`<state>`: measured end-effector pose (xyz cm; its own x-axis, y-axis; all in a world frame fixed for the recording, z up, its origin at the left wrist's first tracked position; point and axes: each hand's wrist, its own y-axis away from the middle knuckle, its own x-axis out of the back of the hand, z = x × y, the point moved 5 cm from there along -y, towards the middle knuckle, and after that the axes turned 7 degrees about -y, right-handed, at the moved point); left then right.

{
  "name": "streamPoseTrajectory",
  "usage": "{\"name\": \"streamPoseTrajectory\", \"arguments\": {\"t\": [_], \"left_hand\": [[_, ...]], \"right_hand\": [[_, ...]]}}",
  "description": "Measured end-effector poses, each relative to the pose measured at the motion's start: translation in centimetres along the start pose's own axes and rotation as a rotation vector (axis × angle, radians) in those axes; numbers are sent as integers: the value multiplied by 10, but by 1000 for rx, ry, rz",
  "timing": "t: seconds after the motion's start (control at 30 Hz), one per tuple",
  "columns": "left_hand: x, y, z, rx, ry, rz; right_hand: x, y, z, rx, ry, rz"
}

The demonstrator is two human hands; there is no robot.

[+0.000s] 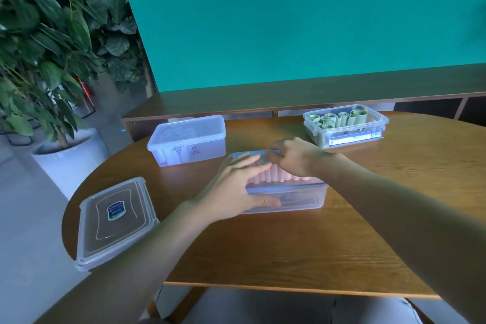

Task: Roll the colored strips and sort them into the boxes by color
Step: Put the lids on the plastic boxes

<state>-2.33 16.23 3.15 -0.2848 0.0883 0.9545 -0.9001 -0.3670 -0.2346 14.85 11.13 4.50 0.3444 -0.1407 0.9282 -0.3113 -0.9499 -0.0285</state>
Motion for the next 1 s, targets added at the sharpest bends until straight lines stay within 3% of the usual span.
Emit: {"name": "streamPoseTrajectory", "arguments": {"t": [0.3,0.53,0.73,0.93,1.0], "left_hand": [[-3,-2,5,-4,-107,82],[2,-12,-3,-9,-96,20],[9,-39,-51,323,-83,252],[-4,-32,-36,397,276,449],[-13,-27,-24,385,390,431]], "right_hand": [[-5,-8,3,-48,1,74],[3,-7,9,-137,-4,90],[17,-4,58,-443,-144,175],[10,-2,83,-514,-353,289],[7,-2,82,-550,-372,340]]}}
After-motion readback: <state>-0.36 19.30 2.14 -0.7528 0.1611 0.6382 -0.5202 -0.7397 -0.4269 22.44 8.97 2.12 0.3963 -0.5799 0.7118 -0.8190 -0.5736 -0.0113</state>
